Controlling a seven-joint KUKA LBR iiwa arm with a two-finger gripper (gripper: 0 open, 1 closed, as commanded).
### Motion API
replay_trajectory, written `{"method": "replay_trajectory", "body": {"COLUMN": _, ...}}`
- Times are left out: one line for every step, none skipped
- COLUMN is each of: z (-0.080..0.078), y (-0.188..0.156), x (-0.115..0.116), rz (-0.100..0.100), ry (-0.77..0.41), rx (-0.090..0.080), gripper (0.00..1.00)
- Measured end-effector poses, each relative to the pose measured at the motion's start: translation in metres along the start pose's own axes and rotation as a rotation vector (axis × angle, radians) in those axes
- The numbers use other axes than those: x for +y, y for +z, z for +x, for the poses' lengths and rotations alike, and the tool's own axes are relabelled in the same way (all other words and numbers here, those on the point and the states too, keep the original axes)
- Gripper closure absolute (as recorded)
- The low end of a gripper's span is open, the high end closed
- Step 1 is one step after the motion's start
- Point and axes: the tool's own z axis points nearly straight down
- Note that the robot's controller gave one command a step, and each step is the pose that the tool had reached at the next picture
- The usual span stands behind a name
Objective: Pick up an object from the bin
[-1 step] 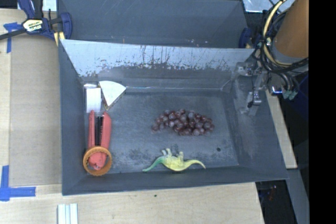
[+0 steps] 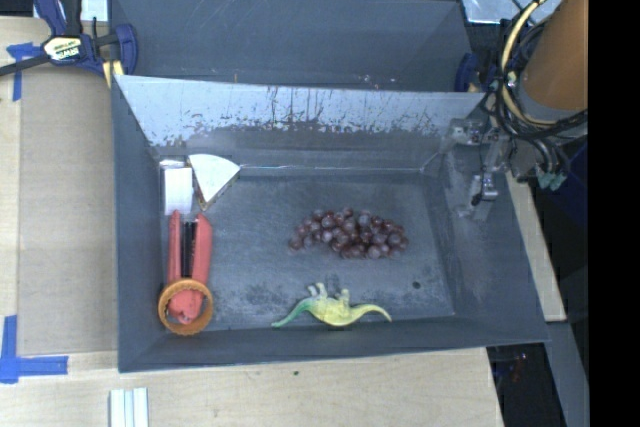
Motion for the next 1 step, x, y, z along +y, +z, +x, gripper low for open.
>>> {"method": "replay_trajectory", "body": {"z": 0.0255, "y": 0.0322, "x": 0.0518, "rz": 0.0, "ry": -0.003, "rx": -0.003, "gripper": 0.0}}
